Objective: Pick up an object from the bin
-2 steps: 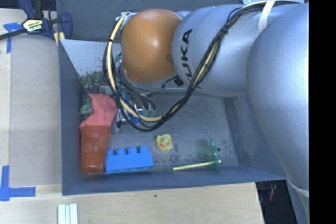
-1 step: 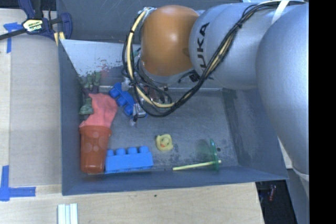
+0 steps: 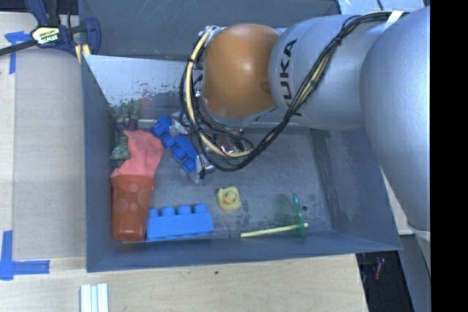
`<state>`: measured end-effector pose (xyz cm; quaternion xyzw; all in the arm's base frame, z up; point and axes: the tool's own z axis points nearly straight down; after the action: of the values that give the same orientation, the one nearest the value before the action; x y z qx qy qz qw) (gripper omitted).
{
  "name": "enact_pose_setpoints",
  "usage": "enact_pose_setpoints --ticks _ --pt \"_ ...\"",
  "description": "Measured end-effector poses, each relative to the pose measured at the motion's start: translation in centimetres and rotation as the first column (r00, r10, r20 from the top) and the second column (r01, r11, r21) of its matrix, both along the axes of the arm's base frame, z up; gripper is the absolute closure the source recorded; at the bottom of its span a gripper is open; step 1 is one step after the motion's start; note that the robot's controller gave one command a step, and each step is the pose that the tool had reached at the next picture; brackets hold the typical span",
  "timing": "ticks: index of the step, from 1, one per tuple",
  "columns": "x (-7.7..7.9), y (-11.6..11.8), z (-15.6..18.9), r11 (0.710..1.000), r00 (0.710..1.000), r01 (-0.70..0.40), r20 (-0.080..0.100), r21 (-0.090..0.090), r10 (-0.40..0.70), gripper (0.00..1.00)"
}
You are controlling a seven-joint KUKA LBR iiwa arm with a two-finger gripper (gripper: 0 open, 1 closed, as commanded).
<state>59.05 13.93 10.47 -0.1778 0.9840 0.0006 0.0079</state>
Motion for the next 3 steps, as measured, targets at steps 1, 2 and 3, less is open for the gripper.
enact_pose_setpoints --ticks 1,2,3 --pt "1.5 4.0 1.7 0.945 0.945 -0.327 0.000 -0.007 0.327 0.00" --pt "3.6 1.5 -3.2 0.841 0.841 -0.541 -0.001 -0.007 0.541 1.00" --pt "3.5 1.3 -3.3 0.841 0.841 -0.540 -0.005 -0.008 0.540 0.00"
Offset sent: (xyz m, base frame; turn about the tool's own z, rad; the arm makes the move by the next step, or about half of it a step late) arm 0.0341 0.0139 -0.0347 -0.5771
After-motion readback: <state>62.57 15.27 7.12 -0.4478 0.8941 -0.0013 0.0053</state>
